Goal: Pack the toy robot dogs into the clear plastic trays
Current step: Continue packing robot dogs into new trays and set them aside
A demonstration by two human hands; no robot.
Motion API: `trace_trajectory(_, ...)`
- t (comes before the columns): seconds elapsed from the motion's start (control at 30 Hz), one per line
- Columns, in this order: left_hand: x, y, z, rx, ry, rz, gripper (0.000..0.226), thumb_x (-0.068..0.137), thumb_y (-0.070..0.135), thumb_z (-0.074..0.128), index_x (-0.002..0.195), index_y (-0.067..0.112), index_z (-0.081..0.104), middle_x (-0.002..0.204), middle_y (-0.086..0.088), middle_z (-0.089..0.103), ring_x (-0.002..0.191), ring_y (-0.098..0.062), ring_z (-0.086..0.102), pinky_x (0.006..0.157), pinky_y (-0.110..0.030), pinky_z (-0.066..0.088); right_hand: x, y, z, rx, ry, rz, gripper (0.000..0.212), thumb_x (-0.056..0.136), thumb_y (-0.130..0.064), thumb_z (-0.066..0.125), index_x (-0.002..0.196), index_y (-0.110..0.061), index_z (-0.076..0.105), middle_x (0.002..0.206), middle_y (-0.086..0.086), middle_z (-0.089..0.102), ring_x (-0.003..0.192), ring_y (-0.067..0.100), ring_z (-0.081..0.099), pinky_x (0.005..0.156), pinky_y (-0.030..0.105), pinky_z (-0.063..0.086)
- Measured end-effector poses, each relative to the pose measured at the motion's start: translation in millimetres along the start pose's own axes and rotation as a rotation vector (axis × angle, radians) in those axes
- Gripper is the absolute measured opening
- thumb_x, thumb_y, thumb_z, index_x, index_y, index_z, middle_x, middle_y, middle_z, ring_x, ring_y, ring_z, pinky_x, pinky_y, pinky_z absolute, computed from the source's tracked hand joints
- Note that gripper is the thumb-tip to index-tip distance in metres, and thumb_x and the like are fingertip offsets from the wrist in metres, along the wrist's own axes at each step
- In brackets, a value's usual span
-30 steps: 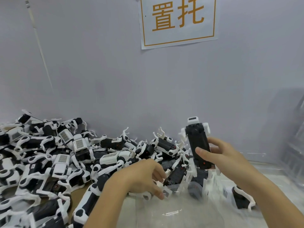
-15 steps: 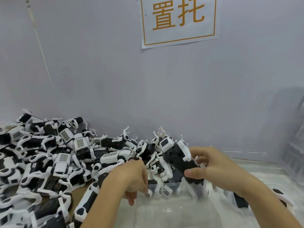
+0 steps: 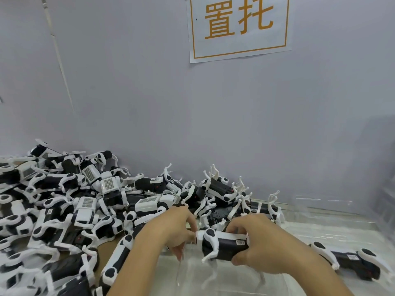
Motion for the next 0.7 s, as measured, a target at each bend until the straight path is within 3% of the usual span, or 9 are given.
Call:
trace_trajectory(0.1,-1.4,1.4,-1.1,0.020,0.000,-0.006,0.010,0.097,0.024,0.061,0.103,0.025,0.069,0.092,0.000,0.070,0.067,-0.020,0.075,0.071,-0.030,0.062,0.8,0.9,4.3,-0.040,-0.006,0.008,0.040,0.067,-0.036,0.083,0.098,-0.040,0.058,0.098,-0.020,0.052,0.086,0.000,0.051,0.066,0.021,0.042)
trace_trajectory(0.2,-2.9,2.6,-0.3,0.018,-0.016,-0.023,0.017,0.099,0.021,0.055,0.110,0.023,0.069,0.097,-0.005,0.072,0.074,-0.026,0.076,0.077,-0.037,0.062,2.0,0.8,8.4,-0.044,0.018,0.015,0.041,0.065,-0.041,0.083,0.097,-0.038,0.056,0.098,-0.019,0.053,0.088,0.001,0.052,0.069,0.022,0.045)
trace_trajectory(0.33,-4.0,5.9,-2.2,0.084,-0.013,-0.017,0.024,0.100,0.025,0.049,0.116,0.025,0.068,0.109,-0.003,0.070,0.078,-0.020,0.073,0.084,-0.035,0.059,2.6,2.9,14.9,-0.058,0.016,0.031,0.041,0.063,-0.042,0.082,0.091,-0.034,0.053,0.095,-0.017,0.055,0.086,0.004,0.054,0.071,0.025,0.049)
trace_trajectory(0.43,-4.9,2.6,-2.4,0.059,-0.066,-0.045,0.028,0.102,0.035,0.045,0.120,0.024,0.064,0.096,0.003,0.066,0.078,-0.015,0.067,0.093,-0.037,0.056,3.5,4.4,17.6,-0.049,0.019,0.029,0.039,0.065,-0.040,0.082,0.090,-0.031,0.053,0.096,-0.017,0.053,0.088,0.004,0.053,0.074,0.028,0.051)
trace_trajectory(0.57,-10.9,-1.6,1.8,-0.186,-0.220,-0.129,0.031,0.098,0.050,0.053,0.113,0.023,0.057,0.091,-0.009,0.068,0.077,-0.025,0.075,0.075,-0.037,0.063,4.1,7.2,17.9,-0.041,0.026,0.034,0.040,0.064,-0.039,0.083,0.089,-0.031,0.054,0.098,-0.018,0.053,0.087,0.003,0.054,0.072,0.027,0.052)
trace_trajectory(0.7,-10.4,-2.2,3.4,-0.175,-0.187,-0.134,0.032,0.096,0.051,0.056,0.114,0.024,0.055,0.088,-0.008,0.069,0.083,-0.029,0.076,0.078,-0.040,0.062,4.7,7.9,18.4,-0.064,0.025,0.044,0.041,0.063,-0.040,0.087,0.087,-0.034,0.054,0.098,-0.019,0.054,0.085,0.003,0.054,0.071,0.027,0.049)
Point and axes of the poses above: each hand's wrist, its own x-axis towards the middle knuckle, its own z-axis out of the palm, y = z × x, the point moved 4 cm from there along x, towards the middle knuckle
